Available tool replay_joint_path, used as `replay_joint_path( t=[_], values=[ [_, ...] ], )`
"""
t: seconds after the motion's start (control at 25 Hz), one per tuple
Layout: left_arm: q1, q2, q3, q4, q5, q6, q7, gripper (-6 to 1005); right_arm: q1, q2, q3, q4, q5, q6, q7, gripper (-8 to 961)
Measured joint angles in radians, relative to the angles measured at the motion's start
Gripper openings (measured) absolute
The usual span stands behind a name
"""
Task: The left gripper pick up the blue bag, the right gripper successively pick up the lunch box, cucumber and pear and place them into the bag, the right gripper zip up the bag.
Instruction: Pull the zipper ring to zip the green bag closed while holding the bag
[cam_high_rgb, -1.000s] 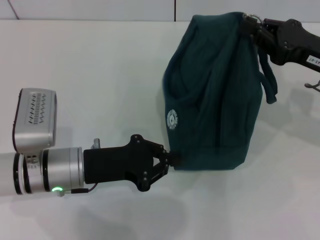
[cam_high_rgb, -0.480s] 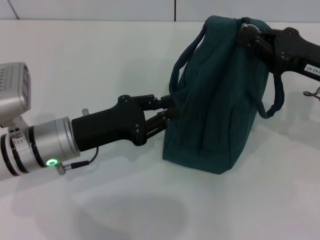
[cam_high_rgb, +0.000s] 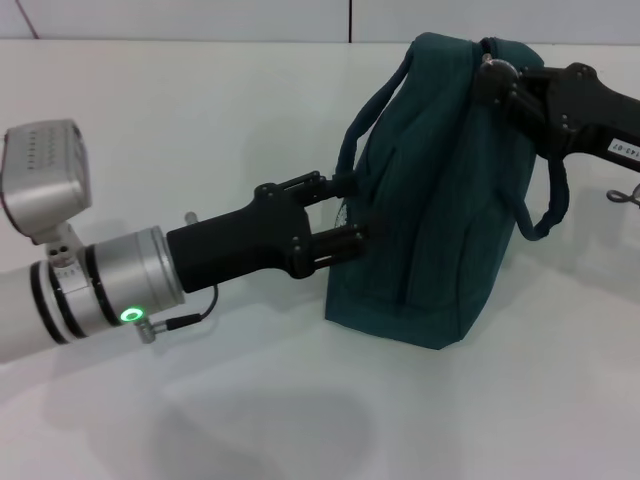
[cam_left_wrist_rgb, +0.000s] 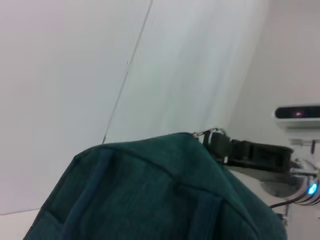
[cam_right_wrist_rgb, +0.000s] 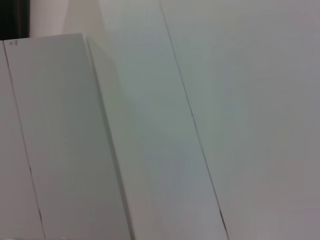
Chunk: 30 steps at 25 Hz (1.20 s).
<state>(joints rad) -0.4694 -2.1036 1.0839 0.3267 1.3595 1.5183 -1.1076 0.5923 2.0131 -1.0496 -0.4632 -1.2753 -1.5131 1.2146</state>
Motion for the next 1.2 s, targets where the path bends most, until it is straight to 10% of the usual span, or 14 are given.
replay_joint_path(
  t=[0.16, 0.36, 0.8, 1.2],
  values=[
    [-0.042, -0.002, 0.002, -0.08, -0.034, -0.038, 0.059, 770, -0.001, 0.001, 0.0, 0.0, -0.001, -0.001, -0.001, 7],
    [-0.065, -0.002, 0.002, -0.134, -0.083, -0.053, 0.122, 784, -0.003, 0.002, 0.0, 0.0, -0.001, -0.001, -0.003, 7],
    [-0.063, 0.009, 0.018, -0.118, -0.076, -0.044, 0.199, 615, -0.006, 0.0, 0.0, 0.001, 0.001, -0.007, 0.005, 7],
    [-0.058, 0.011, 0.026, -0.103, -0.076, -0.04, 0.2, 135, -0.006, -0.002, 0.0, 0.02, -0.001, -0.001, 0.006, 6]
  ],
)
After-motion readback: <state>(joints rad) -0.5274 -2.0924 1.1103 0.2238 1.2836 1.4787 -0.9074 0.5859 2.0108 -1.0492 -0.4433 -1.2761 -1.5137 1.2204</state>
